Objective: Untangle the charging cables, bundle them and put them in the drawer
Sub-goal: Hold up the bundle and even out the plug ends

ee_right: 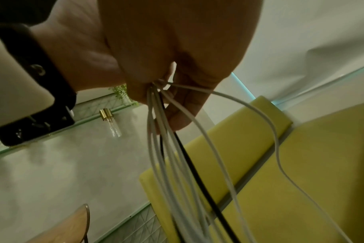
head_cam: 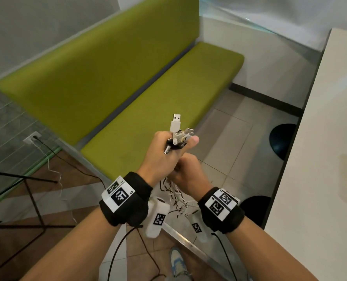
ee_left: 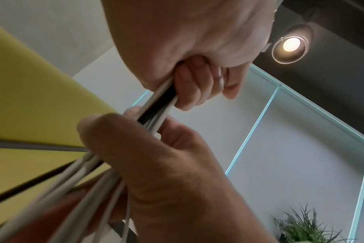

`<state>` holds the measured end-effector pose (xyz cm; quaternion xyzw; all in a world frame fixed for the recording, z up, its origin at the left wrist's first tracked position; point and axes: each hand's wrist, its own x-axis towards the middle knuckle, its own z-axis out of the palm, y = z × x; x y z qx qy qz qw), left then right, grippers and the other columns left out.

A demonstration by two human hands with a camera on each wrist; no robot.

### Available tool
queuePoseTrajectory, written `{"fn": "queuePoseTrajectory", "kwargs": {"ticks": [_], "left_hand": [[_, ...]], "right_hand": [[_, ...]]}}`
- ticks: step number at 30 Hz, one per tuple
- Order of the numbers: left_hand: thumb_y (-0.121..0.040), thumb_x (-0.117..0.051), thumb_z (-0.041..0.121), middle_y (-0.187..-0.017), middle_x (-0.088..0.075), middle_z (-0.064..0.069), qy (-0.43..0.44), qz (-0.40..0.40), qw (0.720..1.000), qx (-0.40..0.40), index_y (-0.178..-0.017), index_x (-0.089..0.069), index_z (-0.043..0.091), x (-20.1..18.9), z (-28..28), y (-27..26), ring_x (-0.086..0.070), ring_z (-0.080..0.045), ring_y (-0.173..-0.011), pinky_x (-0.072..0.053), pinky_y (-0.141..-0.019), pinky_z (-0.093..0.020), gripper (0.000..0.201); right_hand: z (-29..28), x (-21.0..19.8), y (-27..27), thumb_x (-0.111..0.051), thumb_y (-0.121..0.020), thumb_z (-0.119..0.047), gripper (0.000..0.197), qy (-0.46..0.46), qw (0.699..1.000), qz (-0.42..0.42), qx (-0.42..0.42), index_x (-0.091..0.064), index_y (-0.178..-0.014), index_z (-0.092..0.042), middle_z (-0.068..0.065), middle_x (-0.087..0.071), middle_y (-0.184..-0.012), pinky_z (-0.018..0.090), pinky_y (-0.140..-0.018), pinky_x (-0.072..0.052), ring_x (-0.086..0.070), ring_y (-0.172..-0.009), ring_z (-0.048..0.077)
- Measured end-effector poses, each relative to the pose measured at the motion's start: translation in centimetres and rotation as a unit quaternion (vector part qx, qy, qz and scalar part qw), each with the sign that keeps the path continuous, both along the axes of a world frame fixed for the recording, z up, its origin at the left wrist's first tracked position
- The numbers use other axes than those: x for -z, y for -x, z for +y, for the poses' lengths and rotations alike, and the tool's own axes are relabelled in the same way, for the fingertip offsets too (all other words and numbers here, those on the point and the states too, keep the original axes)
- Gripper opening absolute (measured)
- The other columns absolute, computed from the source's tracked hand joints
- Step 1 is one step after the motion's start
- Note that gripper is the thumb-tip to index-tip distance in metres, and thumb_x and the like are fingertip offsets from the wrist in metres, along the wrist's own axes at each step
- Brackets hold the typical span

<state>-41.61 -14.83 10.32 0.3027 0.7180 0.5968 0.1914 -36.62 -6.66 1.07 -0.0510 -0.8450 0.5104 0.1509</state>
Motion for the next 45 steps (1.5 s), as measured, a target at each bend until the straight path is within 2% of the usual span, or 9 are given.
{"fn": "queuePoseTrajectory", "kwargs": {"ticks": [7,12,17,22,27,30,35,39,45], "left_hand": [[-0.086,-0.066,0.026,-0.048,-0.024,0.01,-0.038,0.018,0.999,0.018,-0.051,-0.031,0.021,-2.3,-0.3,-0.7,-0.022,-0.01,-0.044,-0.024,-0.048,-0.022,0.05],[-0.081,-0.071,0.029,-0.048,-0.025,0.013,-0.093,-0.059,0.994,0.002,-0.055,-0.033,0.022,-3.1,-0.9,-1.2,-0.023,-0.006,-0.04,-0.023,-0.044,-0.02,0.046],[-0.083,-0.063,0.038,-0.049,-0.02,0.006,-0.117,-0.037,0.992,0.028,-0.055,-0.03,0.024,-4.9,-1.2,-0.3,-0.016,-0.011,-0.04,-0.017,-0.043,-0.021,0.046],[-0.092,-0.061,0.04,-0.047,-0.024,0.006,-0.071,-0.023,0.997,0.021,-0.053,-0.035,0.027,-3.6,-1.0,-0.9,-0.022,-0.013,-0.041,-0.021,-0.042,-0.024,0.049],[-0.087,-0.059,0.046,-0.056,-0.047,0.009,-0.021,0.04,0.999,0.018,-0.056,-0.049,0.026,-1.6,0.7,-1.7,-0.045,-0.009,-0.054,-0.036,-0.06,-0.023,0.039],[-0.086,-0.058,0.049,-0.086,-0.057,0.0,-0.002,0.086,0.996,0.033,-0.077,-0.061,0.035,-1.5,1.5,-2.3,-0.058,-0.017,-0.086,-0.045,-0.08,-0.036,0.016],[-0.091,-0.049,0.052,-0.086,-0.052,0.023,0.066,0.196,0.976,0.064,-0.076,-0.053,0.046,-1.7,2.1,-3.4,-0.052,-0.01,-0.088,-0.045,-0.08,-0.044,0.017],[-0.092,-0.063,0.03,-0.078,-0.043,0.029,0.111,0.259,0.958,0.052,-0.066,-0.042,0.055,-1.6,3.7,-4.9,-0.047,-0.008,-0.082,-0.043,-0.074,-0.036,0.042],[-0.086,-0.053,0.057,-0.084,-0.058,0.013,0.059,0.218,0.97,0.086,-0.079,-0.056,0.031,-2.3,7.1,-8.1,-0.057,-0.013,-0.084,-0.048,-0.076,-0.043,0.027]], "right_hand": [[0.2,3.9,-0.3,-0.05,-0.09,-0.04,0.022,-0.106,0.988,-0.102,-0.045,-0.036,-0.077,-0.028,0.006,-0.062,-0.067,0.036,-0.054,-0.037,-0.057,-0.061,0.029],[2.1,6.8,-0.8,-0.06,-0.089,-0.047,0.026,-0.035,0.96,-0.268,-0.067,-0.06,-0.076,-0.025,-0.001,-0.068,-0.076,0.028,-0.064,-0.048,-0.063,-0.068,0.014],[4.1,8.6,-2.3,-0.076,-0.079,-0.043,0.058,-0.128,0.874,-0.443,-0.156,-0.054,-0.13,-0.026,0.004,-0.059,-0.13,0.04,-0.1,-0.045,-0.055,-0.118,0.027],[5.6,-0.2,-3.2,-0.088,-0.062,-0.044,0.12,-0.021,0.912,-0.353,-0.21,-0.009,-0.153,-0.04,-0.01,-0.022,-0.159,0.035,-0.119,-0.018,-0.02,-0.144,0.01],[4.1,-7.9,-3.6,-0.08,-0.078,-0.012,0.057,0.101,0.967,-0.144,-0.183,-0.051,-0.126,-0.026,-0.012,-0.058,-0.125,0.022,-0.103,-0.041,-0.053,-0.117,-0.001],[2.7,-8.0,-3.7,-0.067,-0.08,0.011,0.05,0.144,0.981,-0.047,-0.119,-0.05,-0.104,-0.03,-0.014,-0.057,-0.096,0.012,-0.081,-0.048,-0.058,-0.09,-0.012],[2.7,-7.8,-5.1,-0.051,-0.083,0.0,0.026,0.096,0.992,-0.014,-0.086,-0.054,-0.097,-0.022,-0.019,-0.052,-0.091,0.004,-0.075,-0.043,-0.053,-0.088,-0.021],[3.4,-7.5,-6.4,-0.048,-0.087,-0.011,0.023,0.086,0.996,-0.009,-0.036,-0.052,-0.083,-0.034,-0.008,-0.058,-0.083,0.035,-0.07,-0.054,-0.055,-0.076,-0.003],[6.0,-8.0,-10.2,-0.048,-0.094,-0.017,0.021,0.141,0.989,0.021,0.031,-0.051,-0.1,-0.037,-0.013,-0.056,-0.102,0.019,-0.087,-0.048,-0.054,-0.097,-0.008]]}}
